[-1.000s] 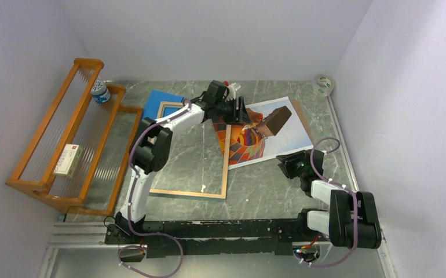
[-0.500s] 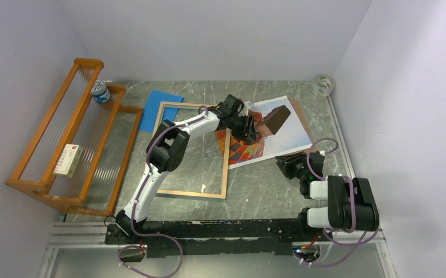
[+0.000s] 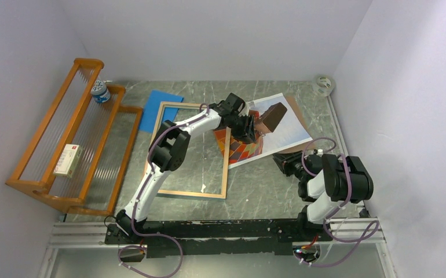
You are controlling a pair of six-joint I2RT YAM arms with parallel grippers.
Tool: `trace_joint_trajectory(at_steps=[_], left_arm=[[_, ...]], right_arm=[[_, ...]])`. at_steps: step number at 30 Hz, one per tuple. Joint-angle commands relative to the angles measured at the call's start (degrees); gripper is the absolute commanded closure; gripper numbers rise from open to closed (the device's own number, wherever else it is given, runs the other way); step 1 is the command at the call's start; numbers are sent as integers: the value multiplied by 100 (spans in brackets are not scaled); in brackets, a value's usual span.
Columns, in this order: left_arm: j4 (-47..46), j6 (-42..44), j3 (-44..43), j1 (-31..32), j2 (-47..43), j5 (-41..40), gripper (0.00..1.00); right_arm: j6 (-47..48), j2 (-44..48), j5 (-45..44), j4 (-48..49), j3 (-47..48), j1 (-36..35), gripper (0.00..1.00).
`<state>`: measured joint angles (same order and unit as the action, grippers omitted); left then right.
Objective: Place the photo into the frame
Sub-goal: Pick up the photo frame item from the photo frame.
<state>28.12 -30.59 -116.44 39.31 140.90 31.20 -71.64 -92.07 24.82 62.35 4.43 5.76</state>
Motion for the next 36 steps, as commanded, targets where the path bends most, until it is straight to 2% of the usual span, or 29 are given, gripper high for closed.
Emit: trace_joint_trajectory(at_steps=[1, 10, 14, 17, 19, 24, 27, 29, 31, 36], left_arm=[[572, 204, -88, 50, 305, -146, 50], [583, 161, -54, 49, 330, -34, 51], [544, 167, -60, 50, 287, -22, 52], [538, 152, -105, 42, 218, -18, 52], [493, 129, -135, 34, 166, 3, 52], [548, 75, -345, -22, 73, 70, 46], [576, 47, -490, -81, -45, 103, 36], [529, -15, -527, -146, -133, 208, 29], [494, -30, -558, -192, -202, 407, 25], [496, 18, -557, -222, -330, 650, 22]], right_arm=[[-219, -116, 261, 1441, 14, 4, 75], [-111, -312, 419, 1383, 268, 5, 76], [-196, -391, 477, 1280, 393, 9, 82], [-104, -190, 533, 877, 460, 4, 91], [213, 46, 629, 42, 648, 5, 100], [806, 839, 543, -1661, 938, 30, 100], [1497, 1574, 270, -3456, 1431, 31, 100], [1993, 2054, -51, -5252, 2027, 31, 100], [2325, 2314, -327, -6367, 2440, 33, 100], [2812, 2597, -776, -8173, 3162, 42, 100]])
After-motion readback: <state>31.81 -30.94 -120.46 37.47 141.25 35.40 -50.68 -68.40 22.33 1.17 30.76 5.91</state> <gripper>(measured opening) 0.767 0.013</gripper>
